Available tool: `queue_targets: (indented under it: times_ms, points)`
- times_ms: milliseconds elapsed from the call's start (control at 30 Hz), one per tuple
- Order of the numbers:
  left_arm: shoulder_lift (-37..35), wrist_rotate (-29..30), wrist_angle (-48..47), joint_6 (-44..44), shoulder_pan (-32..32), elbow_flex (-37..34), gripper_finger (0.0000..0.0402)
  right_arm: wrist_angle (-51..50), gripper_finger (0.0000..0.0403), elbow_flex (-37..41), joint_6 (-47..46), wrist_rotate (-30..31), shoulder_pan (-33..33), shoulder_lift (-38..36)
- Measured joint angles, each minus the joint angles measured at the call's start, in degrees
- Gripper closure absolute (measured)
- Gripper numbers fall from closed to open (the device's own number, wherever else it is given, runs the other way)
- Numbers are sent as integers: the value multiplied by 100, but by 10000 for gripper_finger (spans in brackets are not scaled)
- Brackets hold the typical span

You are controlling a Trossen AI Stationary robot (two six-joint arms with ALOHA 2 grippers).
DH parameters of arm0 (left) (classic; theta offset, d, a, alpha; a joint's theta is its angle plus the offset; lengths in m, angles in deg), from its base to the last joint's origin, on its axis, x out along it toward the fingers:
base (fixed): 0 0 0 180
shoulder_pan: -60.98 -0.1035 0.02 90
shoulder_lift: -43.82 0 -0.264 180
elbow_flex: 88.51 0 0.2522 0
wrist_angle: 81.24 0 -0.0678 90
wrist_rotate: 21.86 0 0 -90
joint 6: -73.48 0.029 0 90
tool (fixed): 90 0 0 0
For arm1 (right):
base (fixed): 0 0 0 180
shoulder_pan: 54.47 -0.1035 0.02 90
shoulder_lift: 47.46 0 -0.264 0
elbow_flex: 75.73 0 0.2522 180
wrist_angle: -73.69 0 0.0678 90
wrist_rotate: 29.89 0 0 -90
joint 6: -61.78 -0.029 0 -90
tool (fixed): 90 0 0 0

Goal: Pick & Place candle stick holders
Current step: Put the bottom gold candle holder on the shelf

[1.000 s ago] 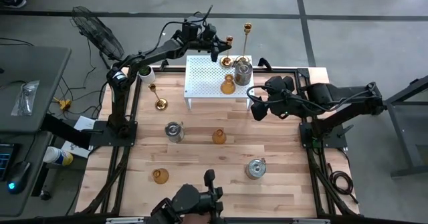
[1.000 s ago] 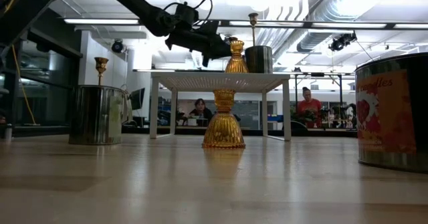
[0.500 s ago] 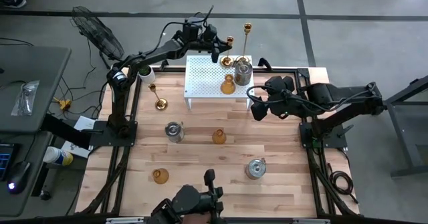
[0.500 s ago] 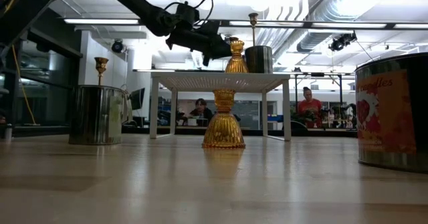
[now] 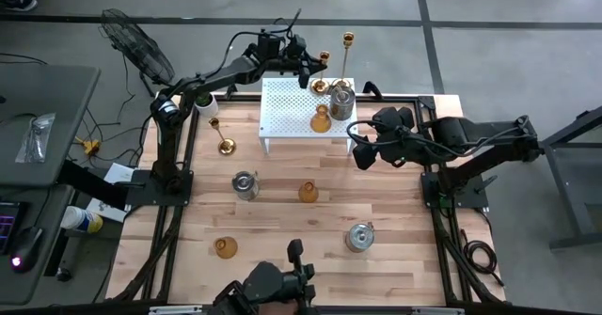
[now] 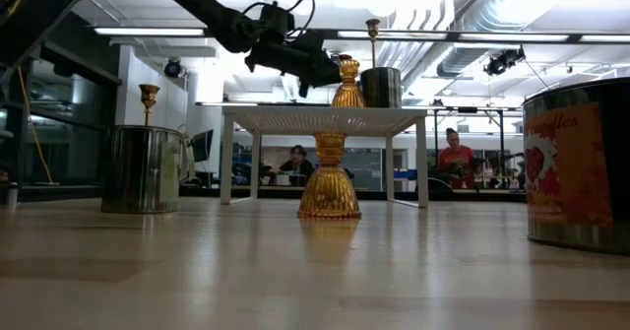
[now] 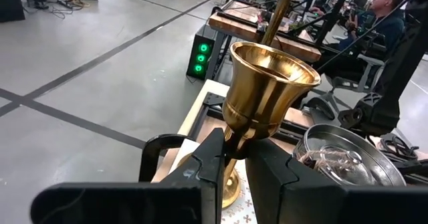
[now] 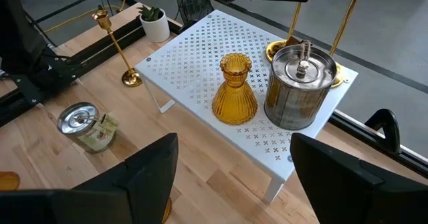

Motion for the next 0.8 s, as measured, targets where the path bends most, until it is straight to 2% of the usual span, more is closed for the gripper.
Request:
queue_targets:
  times_ms: [800]
  points:
    - [2, -129, -52, 43, 0, 0, 361, 0, 122, 0, 2, -2, 0, 0]
